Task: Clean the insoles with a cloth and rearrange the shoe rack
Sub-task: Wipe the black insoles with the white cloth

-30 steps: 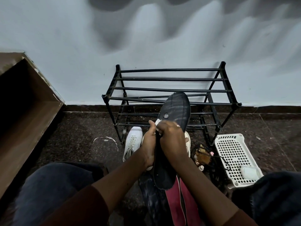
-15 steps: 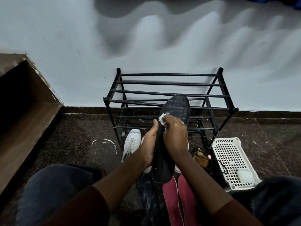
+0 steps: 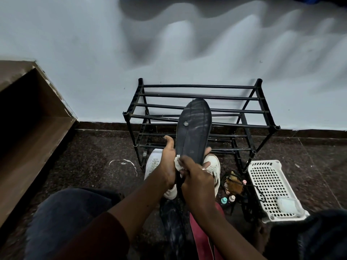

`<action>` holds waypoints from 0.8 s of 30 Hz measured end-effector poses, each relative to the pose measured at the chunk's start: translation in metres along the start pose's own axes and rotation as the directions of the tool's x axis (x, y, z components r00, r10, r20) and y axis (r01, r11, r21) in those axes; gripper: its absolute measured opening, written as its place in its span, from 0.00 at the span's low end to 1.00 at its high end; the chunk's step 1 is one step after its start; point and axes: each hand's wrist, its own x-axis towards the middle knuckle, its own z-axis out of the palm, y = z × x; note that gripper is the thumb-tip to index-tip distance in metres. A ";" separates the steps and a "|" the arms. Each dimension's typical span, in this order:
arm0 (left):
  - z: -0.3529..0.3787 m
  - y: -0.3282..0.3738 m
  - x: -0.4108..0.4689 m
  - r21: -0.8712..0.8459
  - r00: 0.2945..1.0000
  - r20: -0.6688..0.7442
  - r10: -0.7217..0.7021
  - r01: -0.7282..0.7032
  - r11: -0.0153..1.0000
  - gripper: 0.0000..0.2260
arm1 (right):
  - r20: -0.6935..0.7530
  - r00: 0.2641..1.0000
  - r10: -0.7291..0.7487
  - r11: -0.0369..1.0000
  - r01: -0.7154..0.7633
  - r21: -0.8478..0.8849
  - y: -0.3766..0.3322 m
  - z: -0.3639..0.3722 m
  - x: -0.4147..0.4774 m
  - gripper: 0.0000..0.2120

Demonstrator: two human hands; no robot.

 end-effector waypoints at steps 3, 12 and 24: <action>0.002 0.000 0.001 0.026 0.999 0.030 -0.025 0.024 0.999 0.44 | 0.071 0.990 0.121 0.991 -0.124 0.045 0.001 -0.003 0.005 0.26; 0.001 -0.008 -0.005 -0.002 0.998 0.009 -0.065 0.065 0.998 0.36 | 0.004 0.998 0.065 0.995 -0.065 -0.082 0.000 -0.006 0.066 0.29; -0.009 0.006 0.002 -0.195 0.995 0.096 -0.029 0.048 0.980 0.41 | 0.043 0.999 0.009 0.997 -0.012 0.083 0.001 -0.003 -0.010 0.19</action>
